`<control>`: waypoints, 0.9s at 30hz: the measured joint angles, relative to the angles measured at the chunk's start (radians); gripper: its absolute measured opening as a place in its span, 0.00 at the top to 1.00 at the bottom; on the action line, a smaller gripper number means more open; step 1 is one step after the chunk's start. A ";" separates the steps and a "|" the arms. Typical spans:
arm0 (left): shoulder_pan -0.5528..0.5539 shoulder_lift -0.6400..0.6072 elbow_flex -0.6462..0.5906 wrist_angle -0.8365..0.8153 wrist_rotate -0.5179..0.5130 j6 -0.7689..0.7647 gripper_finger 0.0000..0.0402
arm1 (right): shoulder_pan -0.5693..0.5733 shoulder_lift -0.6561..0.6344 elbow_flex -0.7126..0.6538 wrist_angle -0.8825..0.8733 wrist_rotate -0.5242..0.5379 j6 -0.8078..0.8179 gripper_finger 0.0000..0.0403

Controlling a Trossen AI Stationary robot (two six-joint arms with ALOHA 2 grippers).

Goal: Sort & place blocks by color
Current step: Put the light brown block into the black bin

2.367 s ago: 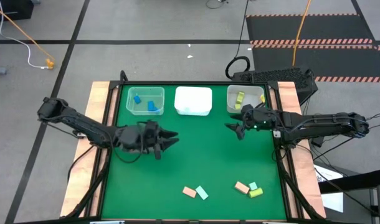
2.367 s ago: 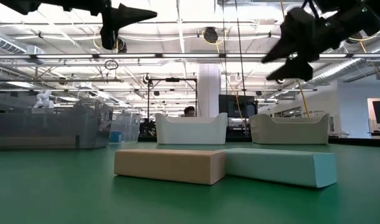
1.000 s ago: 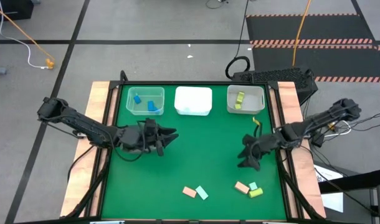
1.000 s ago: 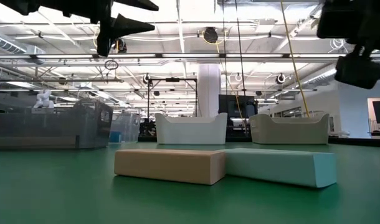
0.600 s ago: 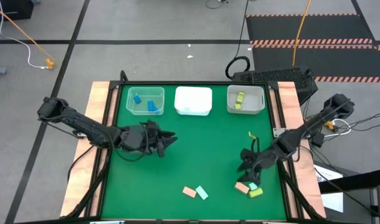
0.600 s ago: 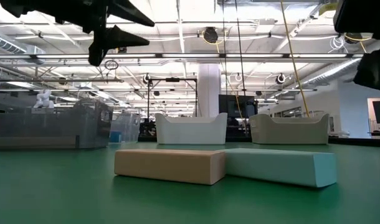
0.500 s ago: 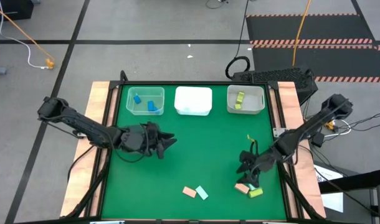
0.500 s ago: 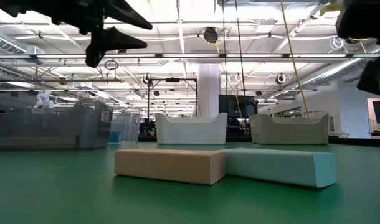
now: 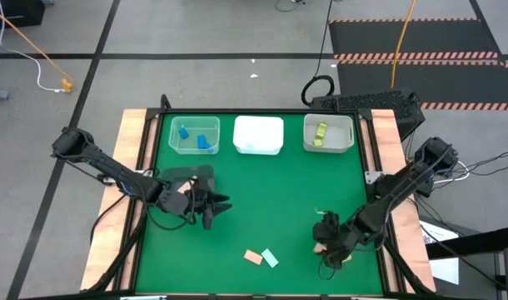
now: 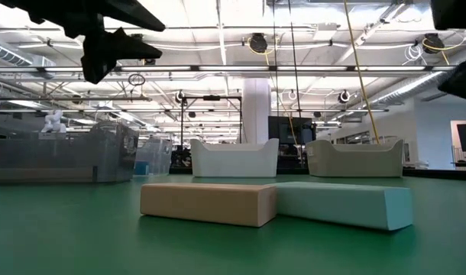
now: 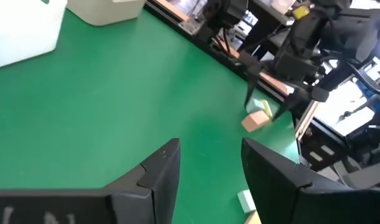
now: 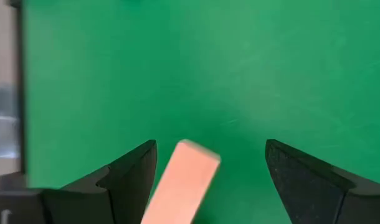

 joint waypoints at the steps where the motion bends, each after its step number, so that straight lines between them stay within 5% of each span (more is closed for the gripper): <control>1: -0.005 0.000 0.000 -0.003 0.000 0.000 0.58 | 0.002 0.018 0.021 -0.035 0.024 -0.013 0.28; 19: -0.081 0.000 0.000 -0.005 -0.001 -0.014 0.58 | 0.026 0.143 0.043 -0.081 0.016 0.298 0.29; 27: -0.083 0.000 0.000 -0.005 -0.001 -0.015 0.58 | 0.025 0.195 0.045 -0.088 0.006 0.335 0.54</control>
